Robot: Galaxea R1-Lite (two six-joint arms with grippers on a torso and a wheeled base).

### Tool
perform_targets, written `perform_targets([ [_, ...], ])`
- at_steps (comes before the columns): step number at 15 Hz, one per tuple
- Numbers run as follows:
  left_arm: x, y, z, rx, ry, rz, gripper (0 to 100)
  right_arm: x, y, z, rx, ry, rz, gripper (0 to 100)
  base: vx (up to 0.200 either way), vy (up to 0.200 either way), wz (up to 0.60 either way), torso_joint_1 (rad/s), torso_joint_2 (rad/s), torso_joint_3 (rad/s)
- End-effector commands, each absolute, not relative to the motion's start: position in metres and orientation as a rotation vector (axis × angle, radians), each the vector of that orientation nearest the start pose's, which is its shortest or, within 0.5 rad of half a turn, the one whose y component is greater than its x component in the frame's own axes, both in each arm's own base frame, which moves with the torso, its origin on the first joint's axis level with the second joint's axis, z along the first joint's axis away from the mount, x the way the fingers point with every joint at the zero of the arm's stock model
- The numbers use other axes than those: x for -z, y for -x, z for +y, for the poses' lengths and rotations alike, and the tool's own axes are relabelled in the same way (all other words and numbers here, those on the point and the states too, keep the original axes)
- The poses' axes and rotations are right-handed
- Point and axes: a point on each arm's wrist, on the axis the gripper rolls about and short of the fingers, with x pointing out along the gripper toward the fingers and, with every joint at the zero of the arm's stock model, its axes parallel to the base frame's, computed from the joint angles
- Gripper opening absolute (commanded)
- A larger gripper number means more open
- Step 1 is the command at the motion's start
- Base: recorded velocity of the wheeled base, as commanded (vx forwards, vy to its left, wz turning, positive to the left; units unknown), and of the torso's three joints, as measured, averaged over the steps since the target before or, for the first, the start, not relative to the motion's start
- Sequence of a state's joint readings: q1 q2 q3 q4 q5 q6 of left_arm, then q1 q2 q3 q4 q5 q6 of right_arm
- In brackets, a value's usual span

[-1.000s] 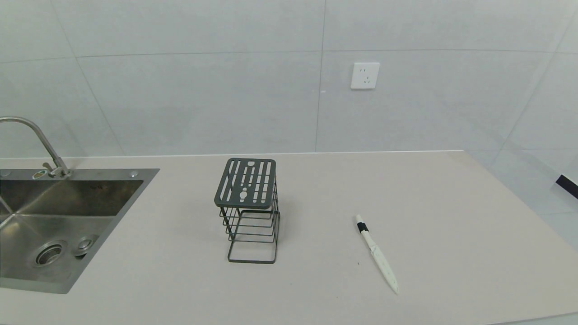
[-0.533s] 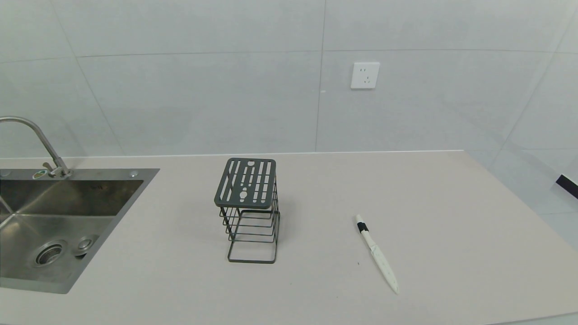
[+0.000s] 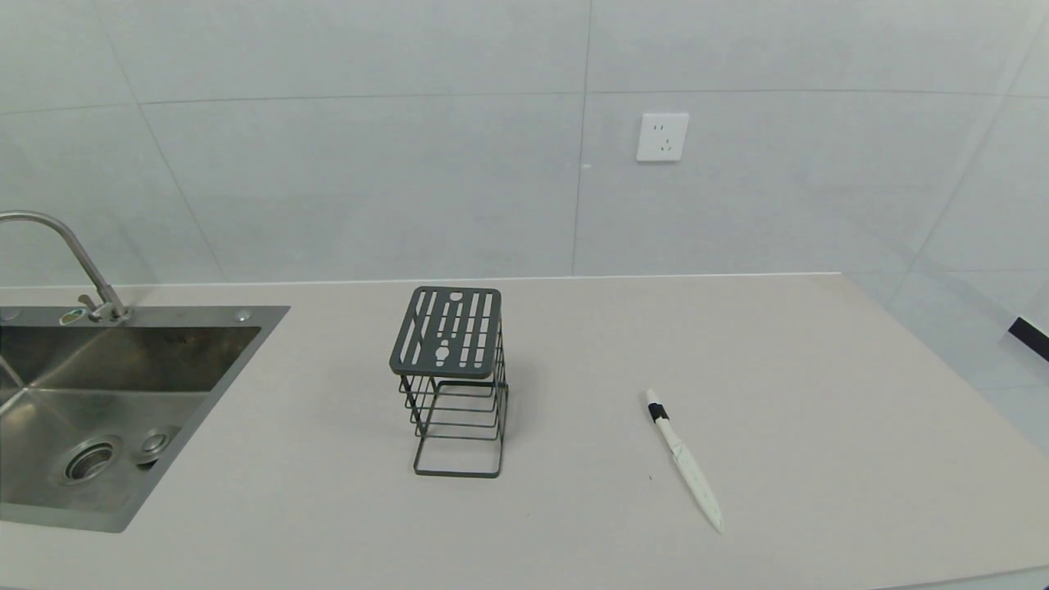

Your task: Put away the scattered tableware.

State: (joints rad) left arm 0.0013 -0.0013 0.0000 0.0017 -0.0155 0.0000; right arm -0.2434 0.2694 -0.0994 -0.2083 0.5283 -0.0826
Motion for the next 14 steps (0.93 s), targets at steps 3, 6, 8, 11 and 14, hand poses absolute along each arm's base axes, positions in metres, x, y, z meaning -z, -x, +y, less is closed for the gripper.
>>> perform_targets([
  [3, -0.075, 0.023, 0.0, 0.014, 0.0, 0.002, 100, -0.146, -0.051, 0.005, -0.428, -0.013, 0.259, 100, 0.0, 0.0, 0.0, 0.0, 0.0, 0.0],
  [6, -0.075, 0.023, 0.0, 0.014, 0.0, 0.002, 100, -0.158, -0.082, 0.015, -0.533, 0.01, 0.361, 100, 0.0, 0.0, 0.0, 0.0, 0.0, 0.0],
  [8, -0.075, 0.023, 0.0, 0.014, 0.0, 0.002, 100, -0.155, -0.097, 0.024, -0.516, 0.049, 0.438, 100, 0.0, 0.0, 0.0, 0.0, 0.0, 0.0],
  [11, -0.075, 0.023, 0.0, 0.014, 0.0, 0.002, 100, -0.153, -0.107, 0.03, -0.515, 0.073, 0.485, 100, 0.0, 0.0, 0.0, 0.0, 0.0, 0.0],
  [14, -0.075, 0.023, 0.0, 0.014, 0.0, 0.002, 100, -0.15, -0.124, 0.033, -0.505, 0.069, 0.544, 100, 0.0, 0.0, 0.0, 0.0, 0.0, 0.0],
])
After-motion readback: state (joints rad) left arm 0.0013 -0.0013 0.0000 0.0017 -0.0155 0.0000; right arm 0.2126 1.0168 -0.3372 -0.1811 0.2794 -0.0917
